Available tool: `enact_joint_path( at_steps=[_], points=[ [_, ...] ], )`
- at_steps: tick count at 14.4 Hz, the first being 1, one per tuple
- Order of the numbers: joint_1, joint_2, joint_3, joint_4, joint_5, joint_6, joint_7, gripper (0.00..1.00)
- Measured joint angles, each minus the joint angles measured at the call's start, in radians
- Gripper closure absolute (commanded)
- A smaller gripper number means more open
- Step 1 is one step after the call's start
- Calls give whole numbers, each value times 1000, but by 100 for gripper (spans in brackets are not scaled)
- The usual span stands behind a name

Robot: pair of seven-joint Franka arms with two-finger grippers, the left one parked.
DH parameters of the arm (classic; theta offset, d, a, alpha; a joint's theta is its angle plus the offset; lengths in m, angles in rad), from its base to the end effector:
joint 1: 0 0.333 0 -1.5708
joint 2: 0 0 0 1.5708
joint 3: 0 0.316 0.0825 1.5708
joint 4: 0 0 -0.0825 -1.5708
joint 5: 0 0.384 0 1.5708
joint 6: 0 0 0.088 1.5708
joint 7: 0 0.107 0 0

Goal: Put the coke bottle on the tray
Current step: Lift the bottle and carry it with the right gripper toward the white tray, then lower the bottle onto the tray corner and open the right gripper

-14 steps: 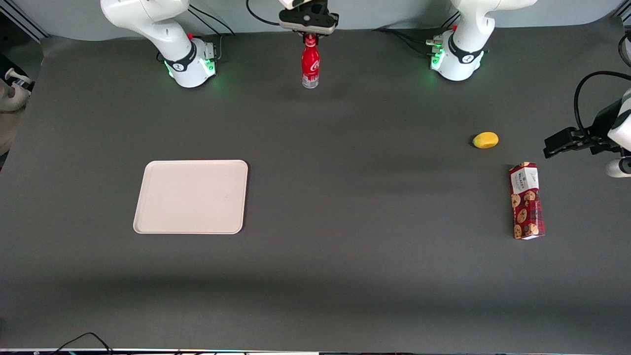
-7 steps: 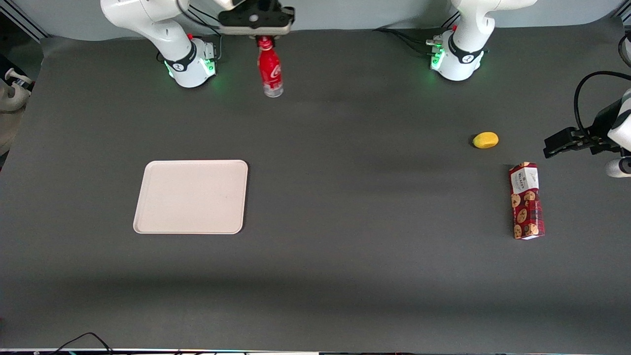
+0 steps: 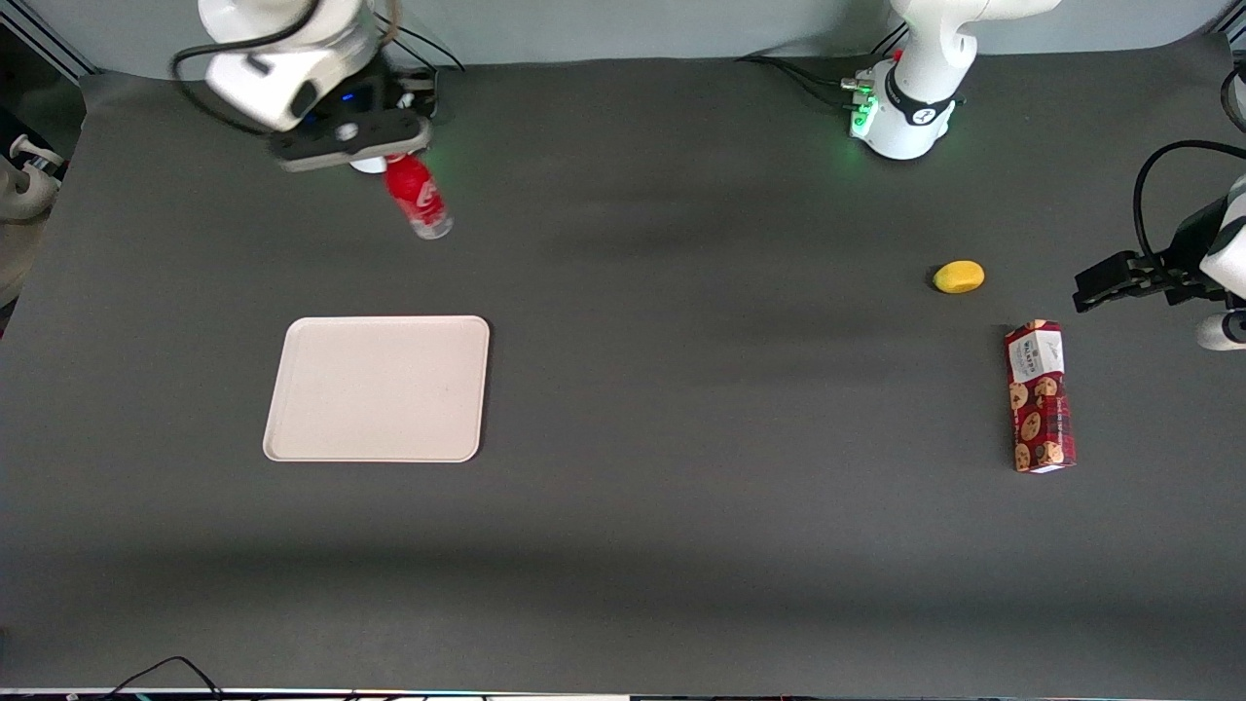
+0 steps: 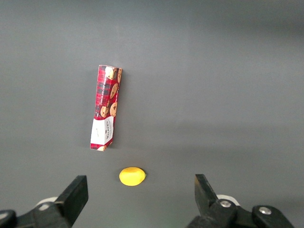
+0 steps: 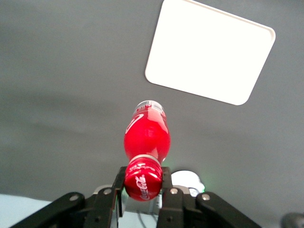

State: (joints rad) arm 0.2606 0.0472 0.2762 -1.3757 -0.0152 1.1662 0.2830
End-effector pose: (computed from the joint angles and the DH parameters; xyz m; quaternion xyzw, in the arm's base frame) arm 0.4521 0.2617 0.6580 0.9841 0.1241 -0.1162 0.0515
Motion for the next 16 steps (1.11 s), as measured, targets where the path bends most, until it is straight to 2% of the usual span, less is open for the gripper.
enact_joint_path(
  at_steps=[3,7,16],
  points=[
    [-4,-47,-142,-94,-2,11,-194,94],
    [-16,-94,-301,-300,-49,196,-447,94],
    [-20,-80,-465,-686,-113,752,-677,94]
  ],
)
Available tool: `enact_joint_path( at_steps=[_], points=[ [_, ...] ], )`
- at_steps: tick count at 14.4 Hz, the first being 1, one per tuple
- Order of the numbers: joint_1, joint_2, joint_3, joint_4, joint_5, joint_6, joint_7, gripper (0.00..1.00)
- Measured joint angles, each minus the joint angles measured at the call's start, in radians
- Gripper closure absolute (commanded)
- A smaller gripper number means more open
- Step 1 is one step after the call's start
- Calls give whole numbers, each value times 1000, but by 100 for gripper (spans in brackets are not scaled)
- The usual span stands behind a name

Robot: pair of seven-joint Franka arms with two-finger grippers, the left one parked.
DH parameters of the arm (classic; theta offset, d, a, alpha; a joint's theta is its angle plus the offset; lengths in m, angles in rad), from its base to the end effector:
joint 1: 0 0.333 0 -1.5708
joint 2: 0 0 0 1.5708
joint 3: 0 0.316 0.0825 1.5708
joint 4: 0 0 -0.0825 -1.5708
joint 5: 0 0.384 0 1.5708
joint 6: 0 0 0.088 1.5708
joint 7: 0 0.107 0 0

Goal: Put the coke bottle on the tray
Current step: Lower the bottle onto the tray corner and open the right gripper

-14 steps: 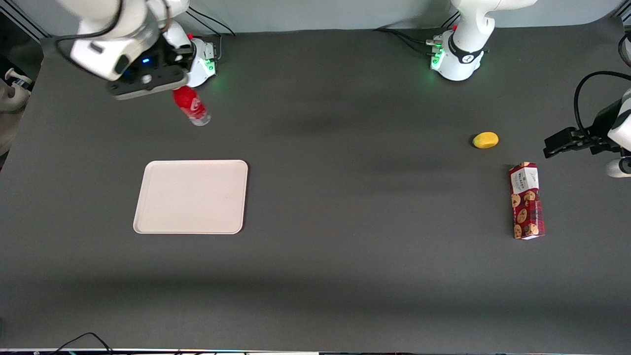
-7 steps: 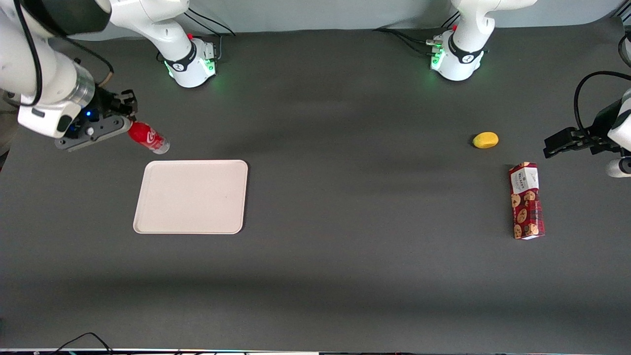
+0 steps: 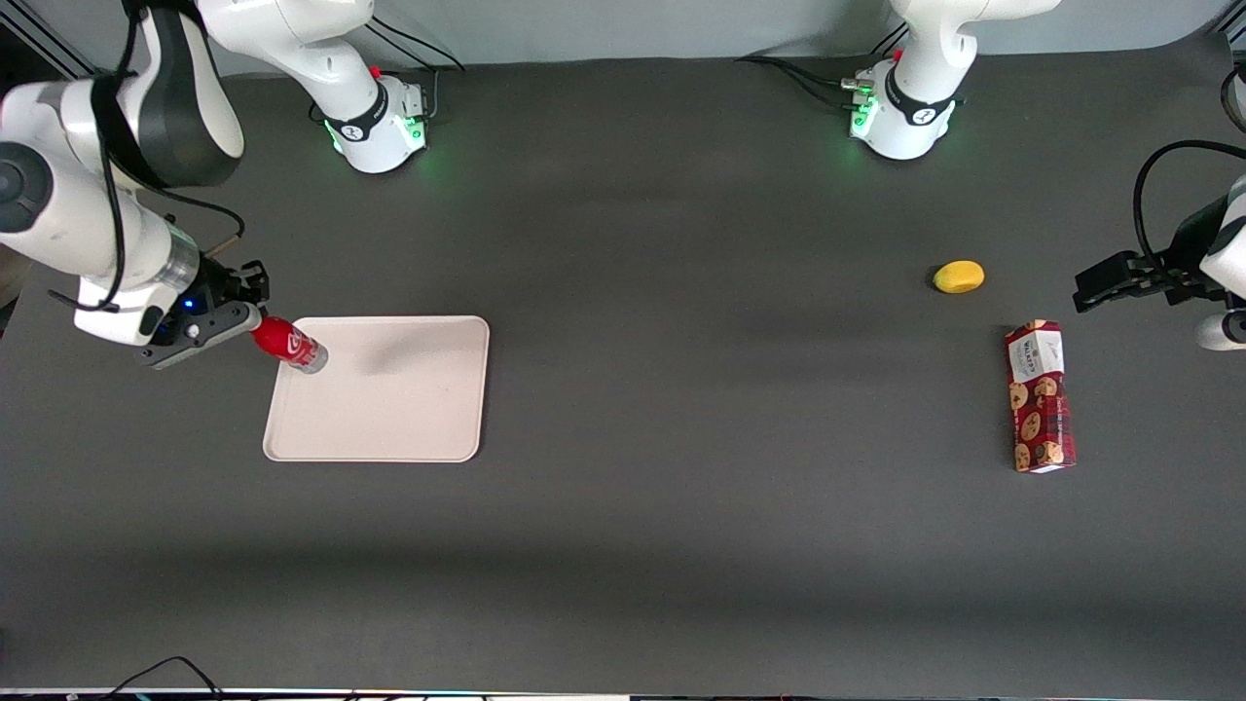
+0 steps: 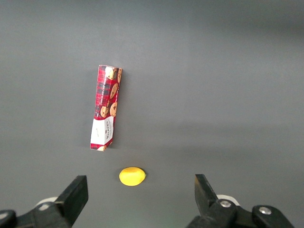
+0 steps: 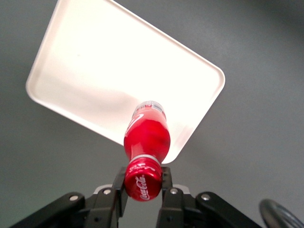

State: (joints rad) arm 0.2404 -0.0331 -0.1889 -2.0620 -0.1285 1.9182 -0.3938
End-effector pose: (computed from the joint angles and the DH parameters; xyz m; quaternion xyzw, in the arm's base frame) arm 0.5286 0.0176 0.4398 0.9664 0.2448 -0.0641 0.0457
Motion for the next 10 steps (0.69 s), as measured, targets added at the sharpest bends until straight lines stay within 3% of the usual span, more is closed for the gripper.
enact_joint_path(
  at_steps=[8,10],
  points=[
    [-12,66,-99,-152,-9,287,-106,92],
    [-16,84,-101,-169,-9,329,-111,81]
  ],
)
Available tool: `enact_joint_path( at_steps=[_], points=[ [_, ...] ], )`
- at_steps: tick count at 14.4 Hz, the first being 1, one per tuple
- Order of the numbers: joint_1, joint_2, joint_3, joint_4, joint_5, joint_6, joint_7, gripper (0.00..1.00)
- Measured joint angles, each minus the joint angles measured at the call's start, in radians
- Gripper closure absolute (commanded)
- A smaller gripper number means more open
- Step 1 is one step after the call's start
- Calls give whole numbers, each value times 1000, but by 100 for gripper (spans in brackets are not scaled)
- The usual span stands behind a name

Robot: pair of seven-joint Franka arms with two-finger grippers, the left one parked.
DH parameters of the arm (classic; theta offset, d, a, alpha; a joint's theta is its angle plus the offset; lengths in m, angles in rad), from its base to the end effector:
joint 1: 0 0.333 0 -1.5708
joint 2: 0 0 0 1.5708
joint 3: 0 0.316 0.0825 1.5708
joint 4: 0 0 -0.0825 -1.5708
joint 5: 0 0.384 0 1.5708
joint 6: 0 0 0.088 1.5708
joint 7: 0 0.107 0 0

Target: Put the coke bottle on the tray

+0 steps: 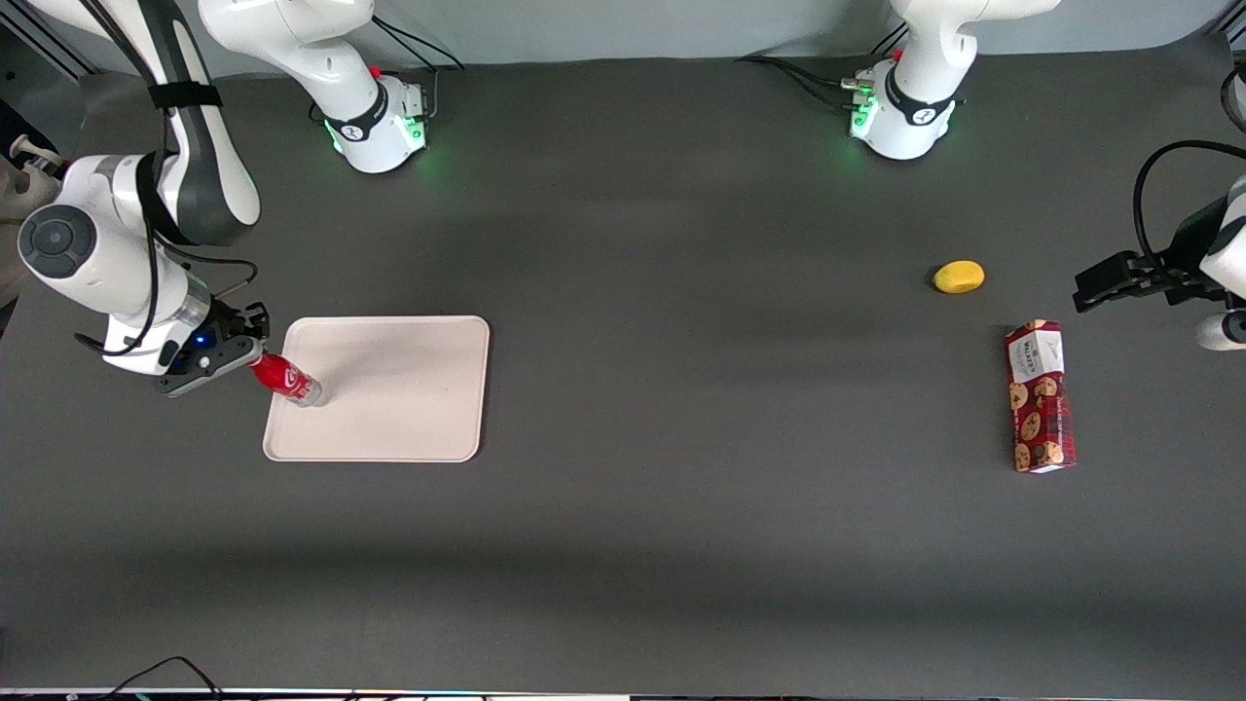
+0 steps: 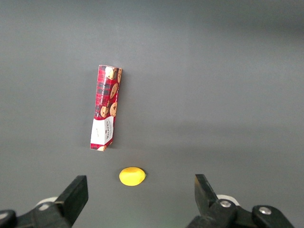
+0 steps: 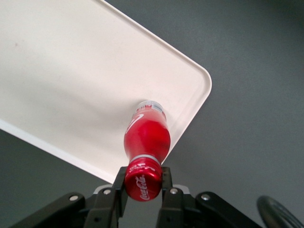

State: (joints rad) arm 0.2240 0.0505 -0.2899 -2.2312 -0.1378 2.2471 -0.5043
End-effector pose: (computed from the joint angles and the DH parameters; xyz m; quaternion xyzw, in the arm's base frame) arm 0.5262 -0.0382 0.3478 0.9637 0.2598 -0.0328 0.0531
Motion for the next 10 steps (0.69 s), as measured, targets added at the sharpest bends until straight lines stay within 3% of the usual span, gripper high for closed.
enact_joint_path(
  at_steps=[2,4,5,10],
  points=[
    [-3,14,0,-10,0,28,0,56],
    [-5,26,-1,-11,0,37,0,11],
    [-5,30,-2,-11,0,42,0,1],
    [-4,21,-2,26,0,-12,0,0]
  ],
)
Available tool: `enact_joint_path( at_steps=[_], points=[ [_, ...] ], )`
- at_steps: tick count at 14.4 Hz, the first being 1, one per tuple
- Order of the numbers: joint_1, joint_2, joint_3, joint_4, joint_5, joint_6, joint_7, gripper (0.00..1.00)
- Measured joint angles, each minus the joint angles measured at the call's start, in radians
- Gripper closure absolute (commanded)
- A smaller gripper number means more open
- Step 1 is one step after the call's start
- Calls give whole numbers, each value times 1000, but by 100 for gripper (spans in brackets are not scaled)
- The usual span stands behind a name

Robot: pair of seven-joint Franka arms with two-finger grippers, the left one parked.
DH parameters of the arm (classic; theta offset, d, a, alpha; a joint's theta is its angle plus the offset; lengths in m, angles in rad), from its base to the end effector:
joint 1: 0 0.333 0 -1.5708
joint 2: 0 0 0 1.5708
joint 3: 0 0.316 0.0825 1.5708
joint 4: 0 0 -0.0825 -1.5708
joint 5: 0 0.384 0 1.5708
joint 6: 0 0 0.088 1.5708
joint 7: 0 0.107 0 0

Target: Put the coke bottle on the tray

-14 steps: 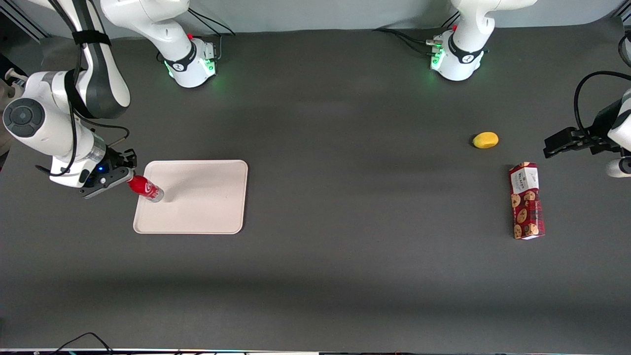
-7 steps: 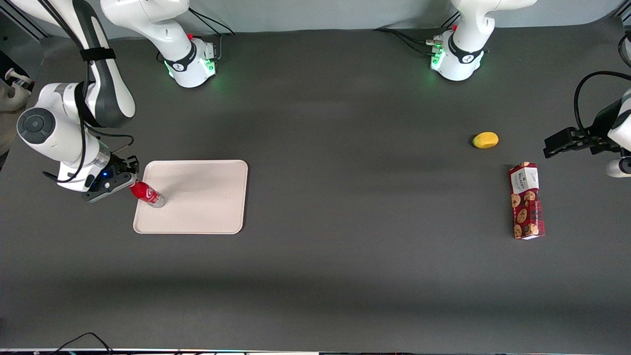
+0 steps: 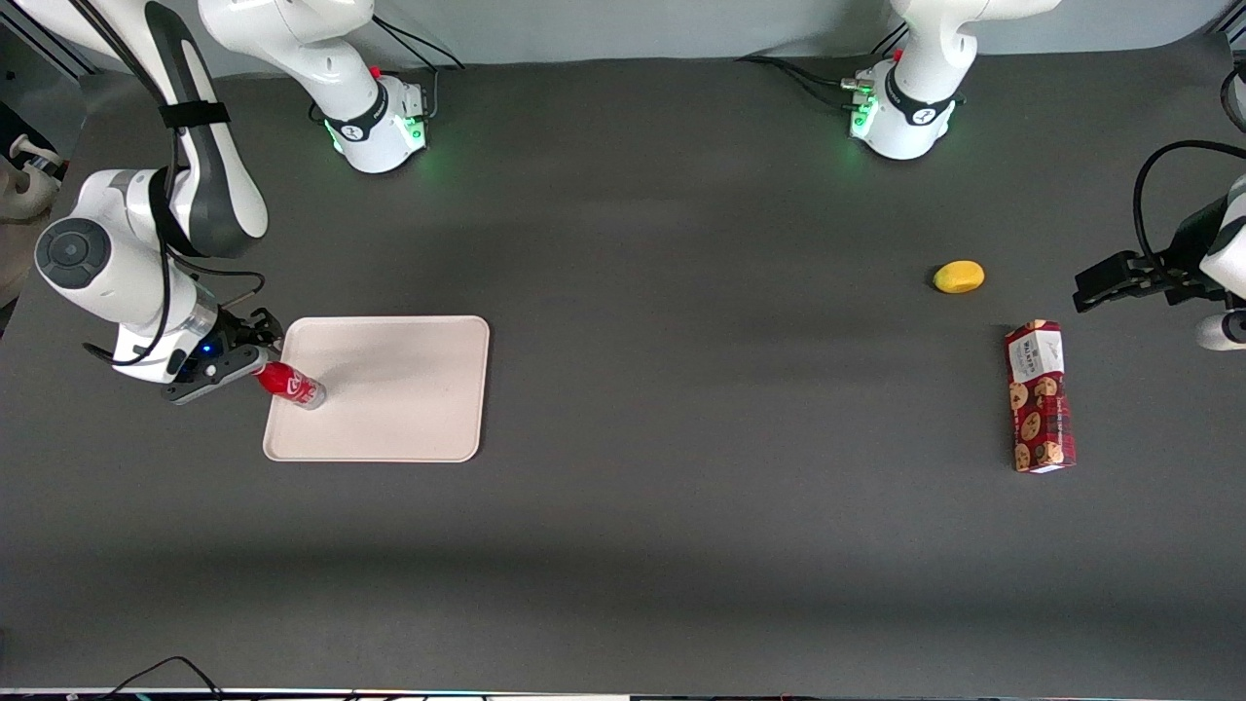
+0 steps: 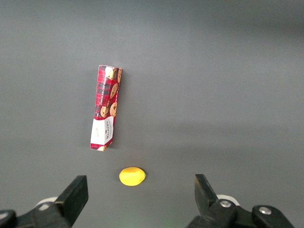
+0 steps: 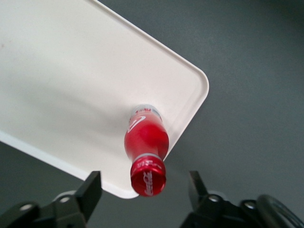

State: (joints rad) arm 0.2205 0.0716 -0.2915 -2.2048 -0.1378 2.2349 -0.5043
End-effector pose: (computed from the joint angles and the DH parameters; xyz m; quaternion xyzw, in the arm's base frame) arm 0.5327 -0.0413 0.3474 0.9641 0.2569 -0.0369 0.0555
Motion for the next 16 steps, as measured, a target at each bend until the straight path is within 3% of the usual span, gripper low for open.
enact_joint_path(
  at_steps=[9,12,16],
  points=[
    [8,-197,117,337,60,-629,248,0],
    [8,-243,119,425,100,-751,395,0],
    [9,-254,149,543,107,-867,556,0]
  ],
)
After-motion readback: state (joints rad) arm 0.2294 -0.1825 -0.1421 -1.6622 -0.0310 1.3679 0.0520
